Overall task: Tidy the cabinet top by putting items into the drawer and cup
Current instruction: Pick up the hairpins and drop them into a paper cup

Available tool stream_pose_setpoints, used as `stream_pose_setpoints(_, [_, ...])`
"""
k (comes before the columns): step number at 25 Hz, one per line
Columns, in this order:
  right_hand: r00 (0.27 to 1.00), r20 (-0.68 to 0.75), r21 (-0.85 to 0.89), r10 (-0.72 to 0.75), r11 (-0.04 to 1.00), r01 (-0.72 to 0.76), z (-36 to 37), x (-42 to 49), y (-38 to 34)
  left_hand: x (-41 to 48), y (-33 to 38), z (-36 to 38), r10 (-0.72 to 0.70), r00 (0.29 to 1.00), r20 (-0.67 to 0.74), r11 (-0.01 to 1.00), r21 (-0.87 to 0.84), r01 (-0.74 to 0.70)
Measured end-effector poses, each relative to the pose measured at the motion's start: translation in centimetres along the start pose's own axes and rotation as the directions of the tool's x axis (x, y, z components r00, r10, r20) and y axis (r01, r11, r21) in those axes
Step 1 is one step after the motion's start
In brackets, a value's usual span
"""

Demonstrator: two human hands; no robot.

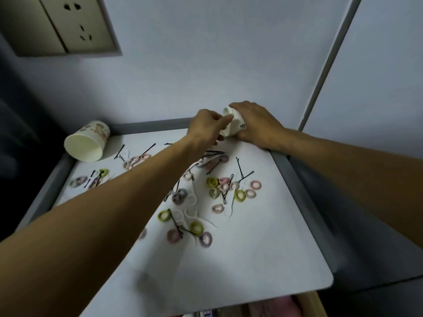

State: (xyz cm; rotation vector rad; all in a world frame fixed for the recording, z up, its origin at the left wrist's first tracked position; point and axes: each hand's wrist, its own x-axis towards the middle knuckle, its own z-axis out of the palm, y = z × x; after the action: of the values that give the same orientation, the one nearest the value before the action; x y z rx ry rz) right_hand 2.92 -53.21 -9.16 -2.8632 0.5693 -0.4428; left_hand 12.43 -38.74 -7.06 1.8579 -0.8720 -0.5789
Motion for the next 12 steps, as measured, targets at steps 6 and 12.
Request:
stream_pose_setpoints(6, [0.997,-0.048,0.025,-0.061,0.998,0.063,0.3,0.0,-0.2,0.9,0.0,1.0,0.037,0.993,-0.109,0.996,0.082,-0.028])
stream_pose_setpoints(12, [0.997,-0.040,-0.017,-0.073,0.997,0.072,0.3,0.2,-1.2,0.1,-0.4,-1.1,-0.006,0.977,-0.215,1.000,0.028,0.013])
